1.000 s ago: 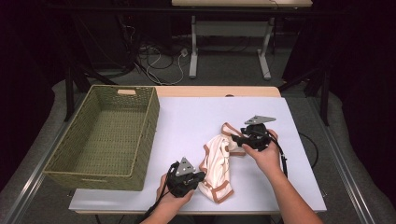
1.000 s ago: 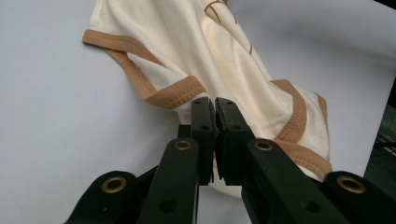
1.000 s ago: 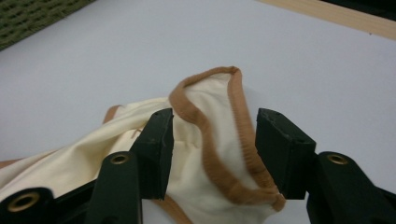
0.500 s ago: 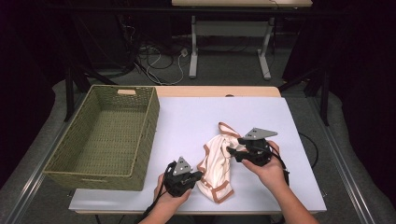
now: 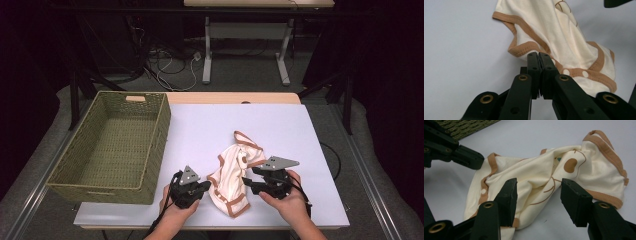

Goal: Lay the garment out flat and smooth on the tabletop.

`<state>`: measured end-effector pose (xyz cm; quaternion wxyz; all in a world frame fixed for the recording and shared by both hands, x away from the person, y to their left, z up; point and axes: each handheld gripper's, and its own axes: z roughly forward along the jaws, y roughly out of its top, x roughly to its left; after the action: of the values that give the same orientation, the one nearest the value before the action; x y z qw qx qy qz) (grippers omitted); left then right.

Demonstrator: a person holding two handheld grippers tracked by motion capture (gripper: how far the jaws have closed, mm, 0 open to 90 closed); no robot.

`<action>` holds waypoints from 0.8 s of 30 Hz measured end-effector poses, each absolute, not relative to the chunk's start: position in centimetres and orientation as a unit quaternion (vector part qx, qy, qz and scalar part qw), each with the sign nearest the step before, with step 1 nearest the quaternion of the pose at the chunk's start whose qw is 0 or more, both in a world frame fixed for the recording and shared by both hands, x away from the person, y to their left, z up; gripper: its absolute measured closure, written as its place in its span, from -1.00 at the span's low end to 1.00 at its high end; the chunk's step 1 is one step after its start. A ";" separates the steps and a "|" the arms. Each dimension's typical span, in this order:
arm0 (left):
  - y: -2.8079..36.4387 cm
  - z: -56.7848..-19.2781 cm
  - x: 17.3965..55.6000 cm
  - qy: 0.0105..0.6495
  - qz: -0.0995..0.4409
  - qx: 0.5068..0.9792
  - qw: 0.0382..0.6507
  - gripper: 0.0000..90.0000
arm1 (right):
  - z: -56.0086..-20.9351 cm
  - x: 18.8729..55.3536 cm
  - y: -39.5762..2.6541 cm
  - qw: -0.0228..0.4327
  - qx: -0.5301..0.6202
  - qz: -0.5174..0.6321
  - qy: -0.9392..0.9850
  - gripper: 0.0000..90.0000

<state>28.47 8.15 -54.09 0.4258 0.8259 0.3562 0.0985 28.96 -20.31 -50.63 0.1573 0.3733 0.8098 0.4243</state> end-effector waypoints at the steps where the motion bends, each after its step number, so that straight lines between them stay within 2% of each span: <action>1: 8.2 -54.1 28.4 0.362 0.095 0.824 0.426 0.97 | -50.7 28.6 -20.2 0.160 0.374 0.424 0.809 0.07; 11: 9.4 -53.8 27.7 0.374 0.099 0.823 0.416 1.00 | -51.7 26.4 -20.8 0.165 0.386 0.414 0.808 0.24; 24: 11.4 -53.8 27.4 0.400 0.106 0.816 0.404 1.00 | -53.4 26.7 -21.0 0.149 0.402 0.416 0.802 0.33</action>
<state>27.44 11.44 -53.77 0.4036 0.8159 0.4003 0.1055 26.67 -21.00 -53.41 0.1486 0.4019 0.8022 0.4157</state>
